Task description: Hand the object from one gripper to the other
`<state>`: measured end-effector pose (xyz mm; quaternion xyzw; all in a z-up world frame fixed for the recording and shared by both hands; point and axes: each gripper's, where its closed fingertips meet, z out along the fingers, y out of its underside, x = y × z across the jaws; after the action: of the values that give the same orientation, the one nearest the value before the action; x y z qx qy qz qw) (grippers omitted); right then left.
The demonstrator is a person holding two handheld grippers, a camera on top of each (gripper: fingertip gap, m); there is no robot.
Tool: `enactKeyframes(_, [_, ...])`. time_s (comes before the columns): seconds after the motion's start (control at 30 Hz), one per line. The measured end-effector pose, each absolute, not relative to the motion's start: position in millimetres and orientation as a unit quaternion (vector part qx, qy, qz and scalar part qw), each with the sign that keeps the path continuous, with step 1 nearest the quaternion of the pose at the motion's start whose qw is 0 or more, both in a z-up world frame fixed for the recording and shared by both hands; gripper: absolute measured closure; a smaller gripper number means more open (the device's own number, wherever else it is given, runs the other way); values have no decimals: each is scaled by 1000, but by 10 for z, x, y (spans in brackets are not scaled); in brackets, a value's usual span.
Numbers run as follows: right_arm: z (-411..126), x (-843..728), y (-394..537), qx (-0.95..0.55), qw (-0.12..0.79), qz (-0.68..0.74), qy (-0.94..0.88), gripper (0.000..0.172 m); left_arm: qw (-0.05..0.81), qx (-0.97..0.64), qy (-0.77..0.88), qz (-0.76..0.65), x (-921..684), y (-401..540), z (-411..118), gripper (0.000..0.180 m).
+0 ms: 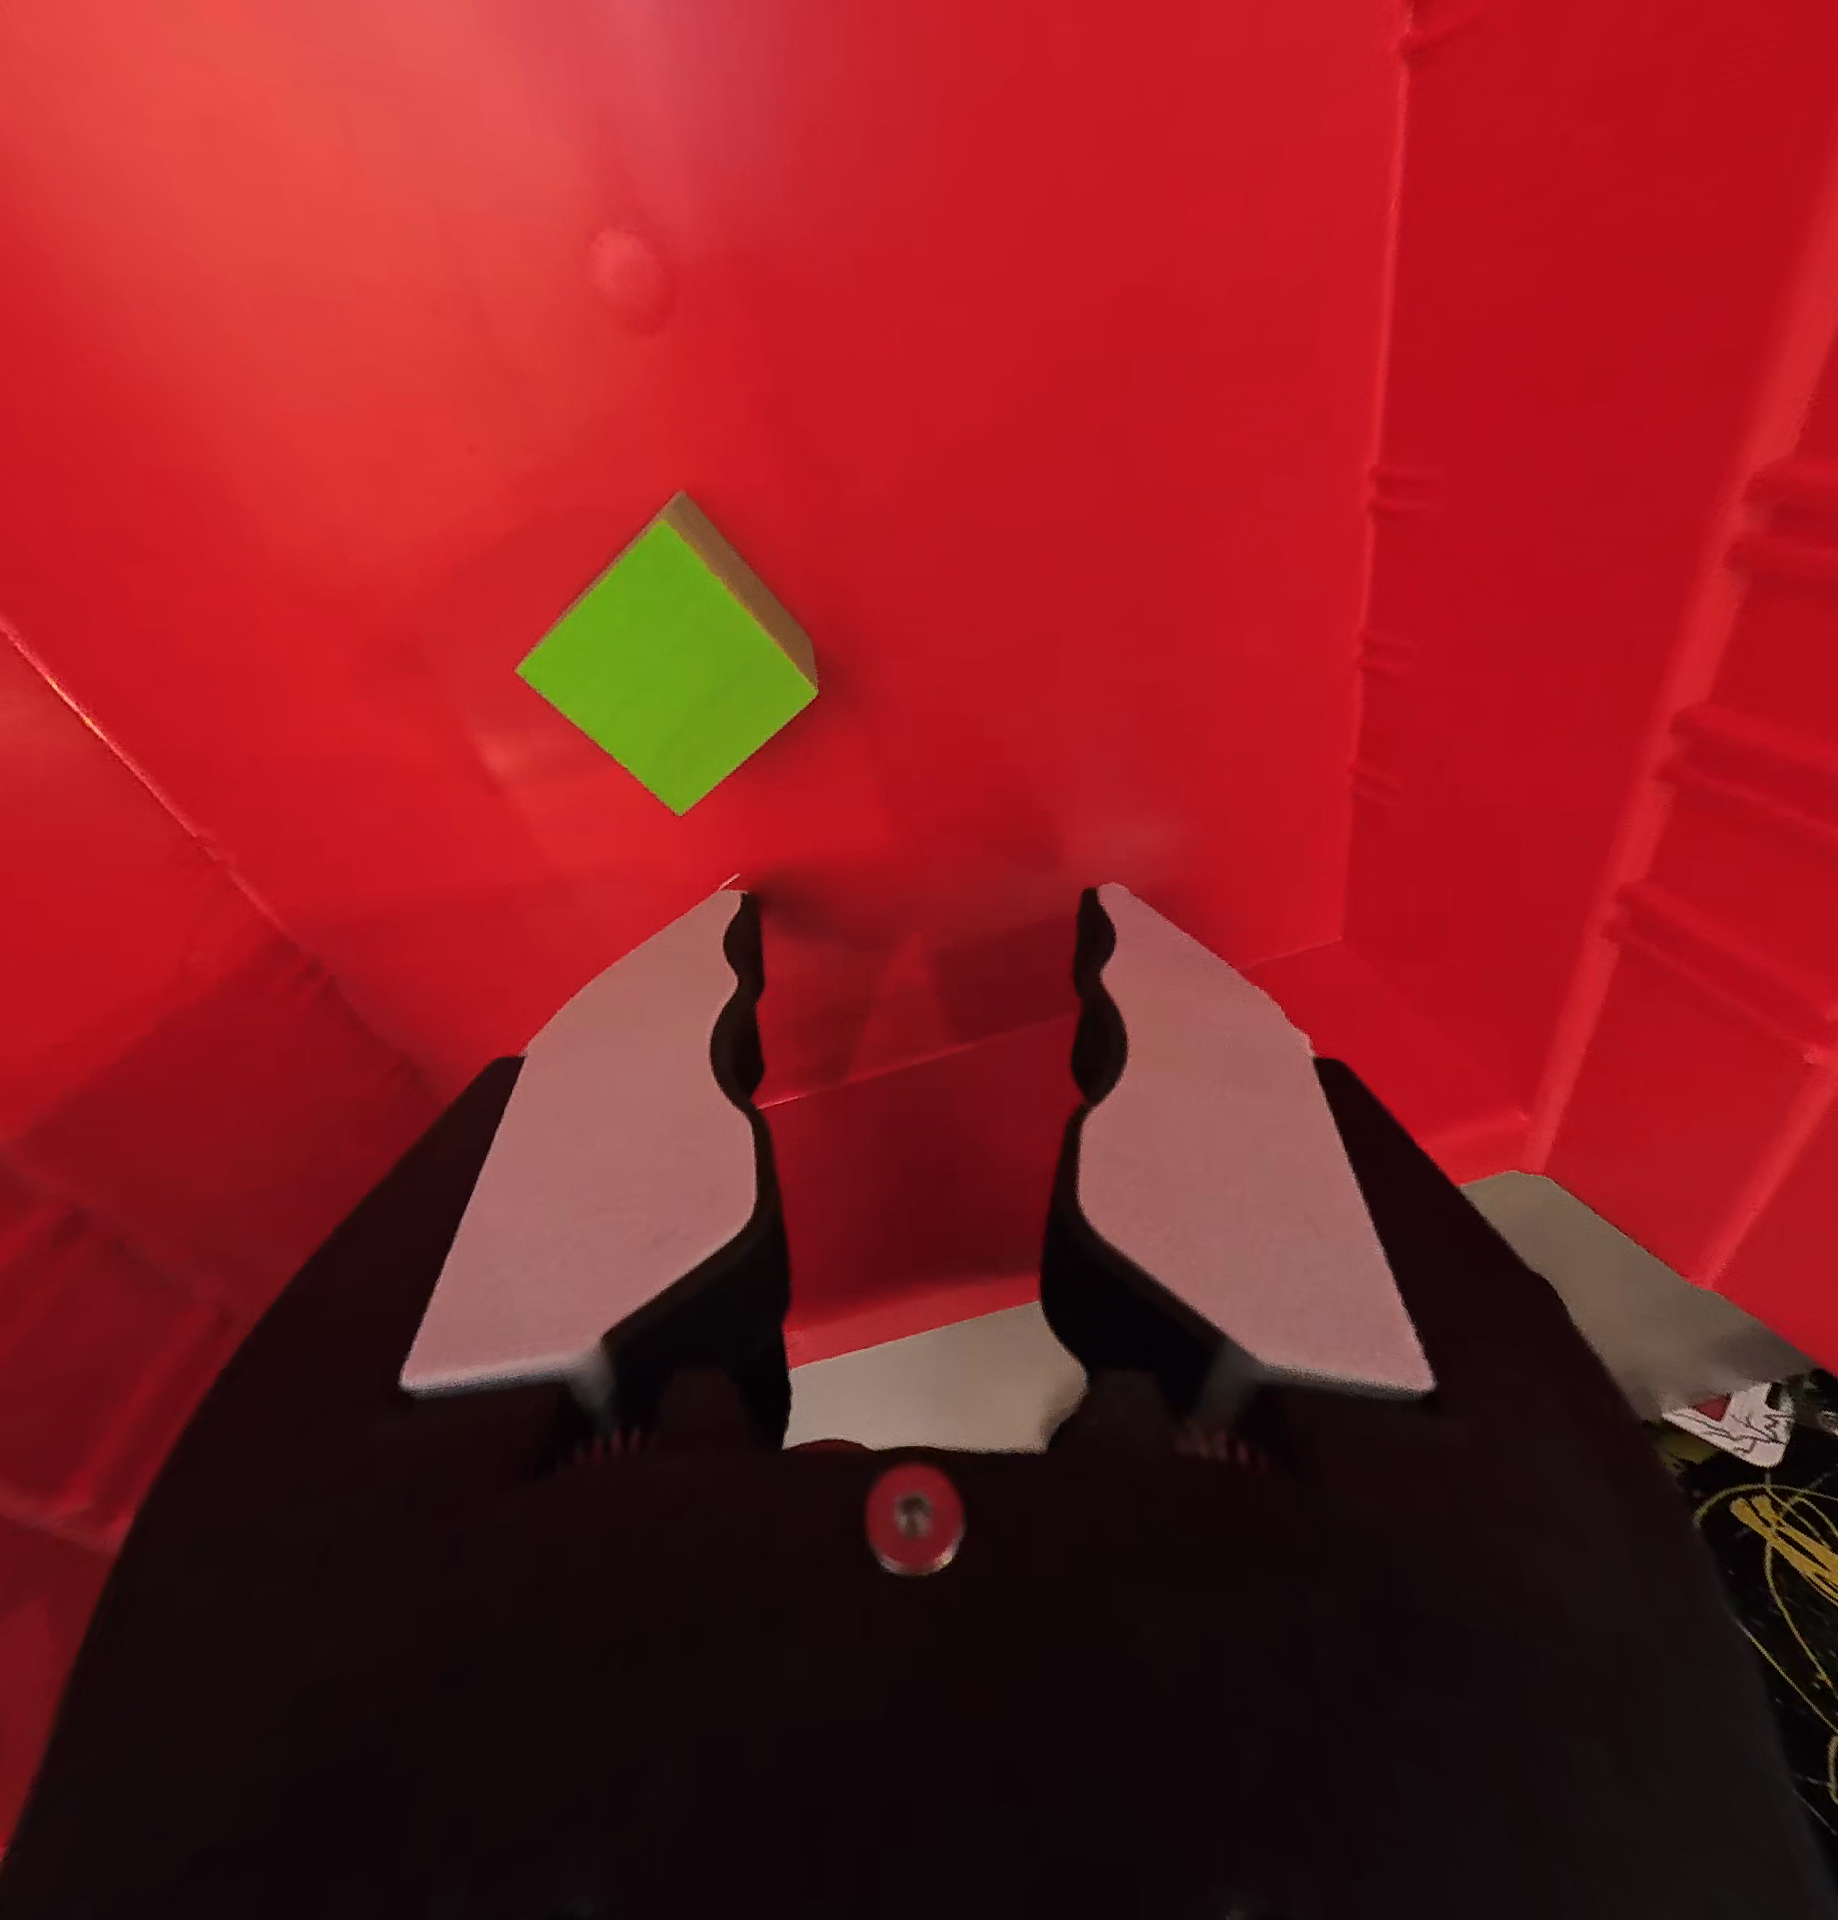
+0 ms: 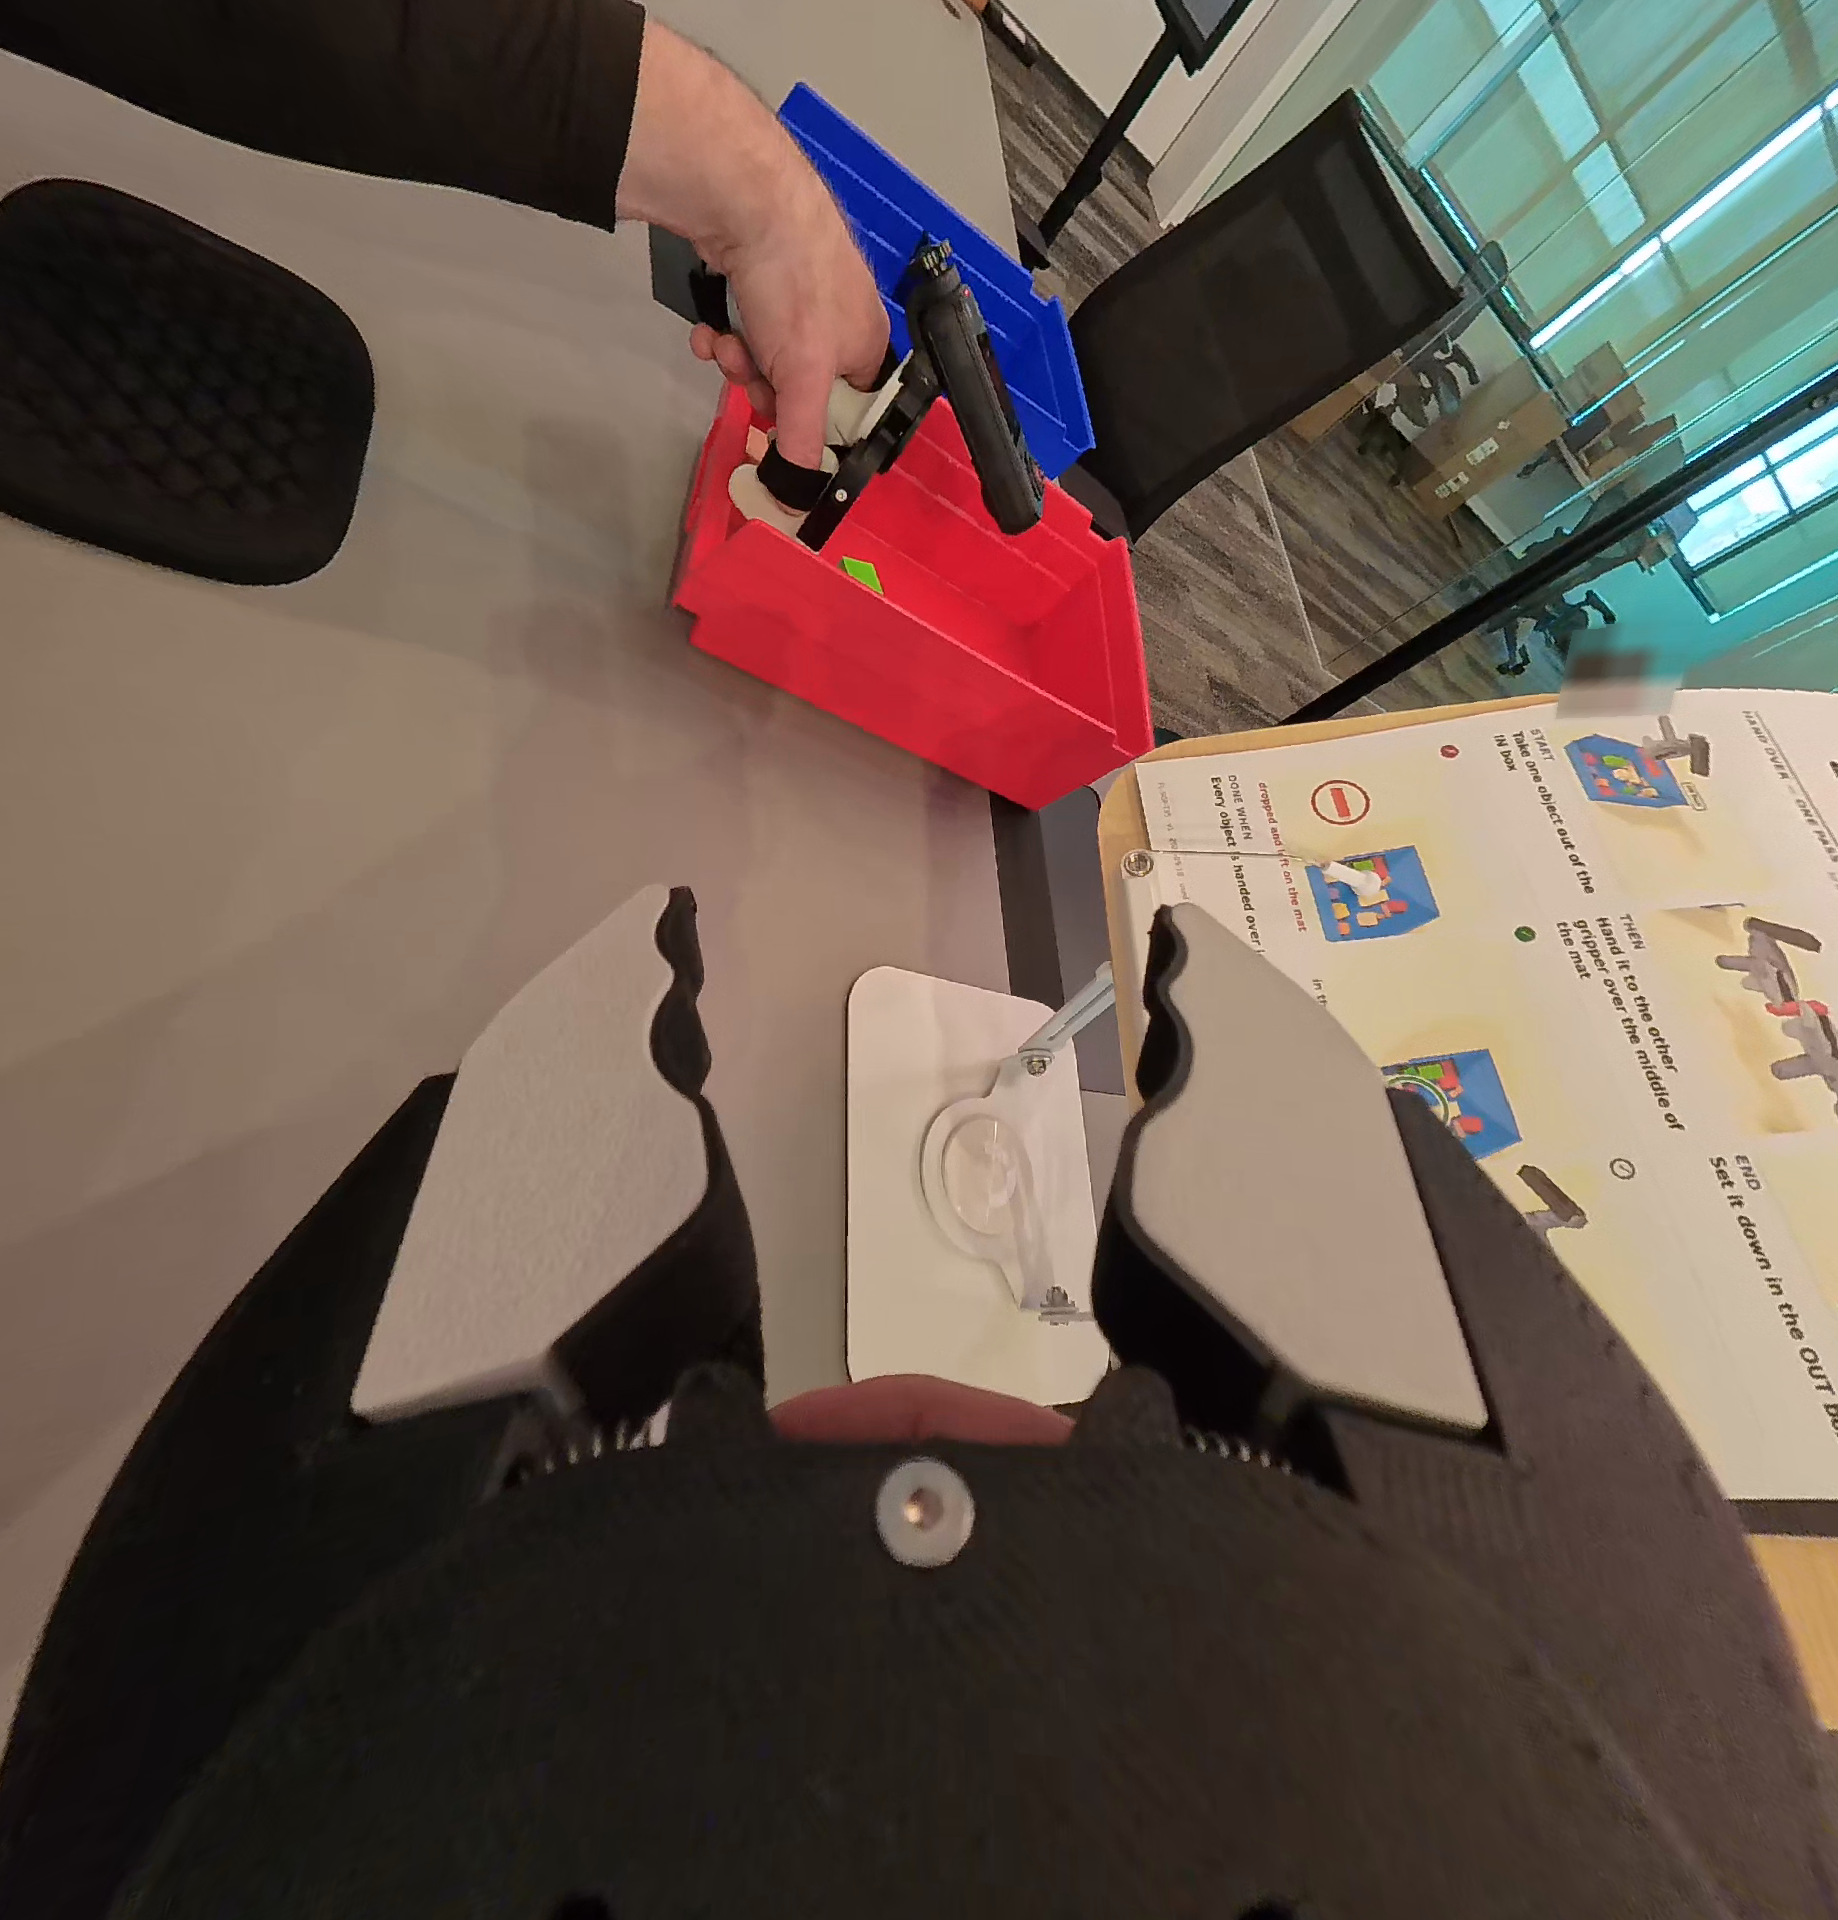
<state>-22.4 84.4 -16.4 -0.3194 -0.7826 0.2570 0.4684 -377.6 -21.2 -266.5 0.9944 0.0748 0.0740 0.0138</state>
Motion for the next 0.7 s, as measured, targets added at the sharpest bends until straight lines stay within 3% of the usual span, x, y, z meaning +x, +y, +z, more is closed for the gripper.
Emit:
enactKeyframes(0.1, [-182, -220, 853, -321, 466, 251, -785, 91, 20, 995, 72, 66, -3781, -217, -2671, 125])
enactKeyframes(0.23, [-196, -213, 851, -322, 464, 246, -788, 91, 19, 993, 67, 100, -3657, -199, -2666, 158])
enactKeyframes(0.33, [-198, -205, 848, -321, 463, 244, -789, 91, 15, 993, 62, 99, -3626, -187, -2678, 164])
enactKeyframes(0.43, [-193, -192, 850, -321, 464, 241, -790, 92, -3, 995, 60, 75, -3667, -154, -2634, 145])
enactKeyframes(0.5, [-188, -186, 853, -321, 464, 242, -789, 92, -8, 996, 70, 52, -3765, -164, -2616, 119])
enactKeyframes(0.6, [-189, -181, 853, -321, 464, 242, -790, 92, 14, 996, 91, -5, -4033, -272, -2636, 98])
enactKeyframes(0.67, [-195, -180, 853, -322, 463, 239, -791, 92, 44, 993, 106, -8, -4106, -382, -2686, 89])
enactKeyframes(0.7, [-199, -181, 852, -322, 462, 238, -791, 92, 39, 993, 115, 15, -4070, -368, -2710, 93])
